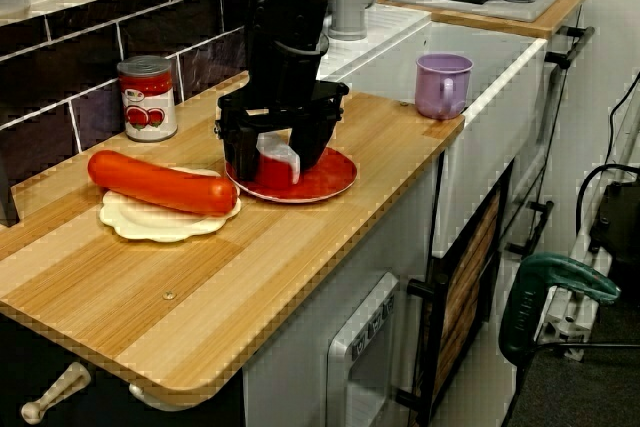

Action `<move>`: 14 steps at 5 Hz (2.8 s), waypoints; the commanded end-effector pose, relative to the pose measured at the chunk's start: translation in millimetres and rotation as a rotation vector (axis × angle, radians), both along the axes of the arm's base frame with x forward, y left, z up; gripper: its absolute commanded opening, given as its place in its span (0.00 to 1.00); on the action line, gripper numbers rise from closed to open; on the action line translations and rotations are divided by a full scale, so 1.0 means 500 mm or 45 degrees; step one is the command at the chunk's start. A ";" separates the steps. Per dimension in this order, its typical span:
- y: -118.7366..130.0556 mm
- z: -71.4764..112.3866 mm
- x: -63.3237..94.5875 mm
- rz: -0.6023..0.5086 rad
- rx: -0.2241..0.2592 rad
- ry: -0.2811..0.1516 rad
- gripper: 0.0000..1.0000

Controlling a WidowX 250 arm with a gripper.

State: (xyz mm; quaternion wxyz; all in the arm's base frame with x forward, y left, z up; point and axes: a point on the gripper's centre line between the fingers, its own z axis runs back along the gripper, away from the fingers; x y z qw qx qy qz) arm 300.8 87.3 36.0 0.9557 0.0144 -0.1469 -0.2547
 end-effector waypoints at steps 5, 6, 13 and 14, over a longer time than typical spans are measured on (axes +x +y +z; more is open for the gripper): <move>-0.169 0.133 0.124 -0.372 -0.083 0.339 0.00; -0.178 0.172 0.112 -0.486 -0.099 0.341 0.00; -0.053 0.129 0.054 -1.327 0.228 0.367 1.00; -0.021 0.105 0.040 -1.300 0.206 0.357 1.00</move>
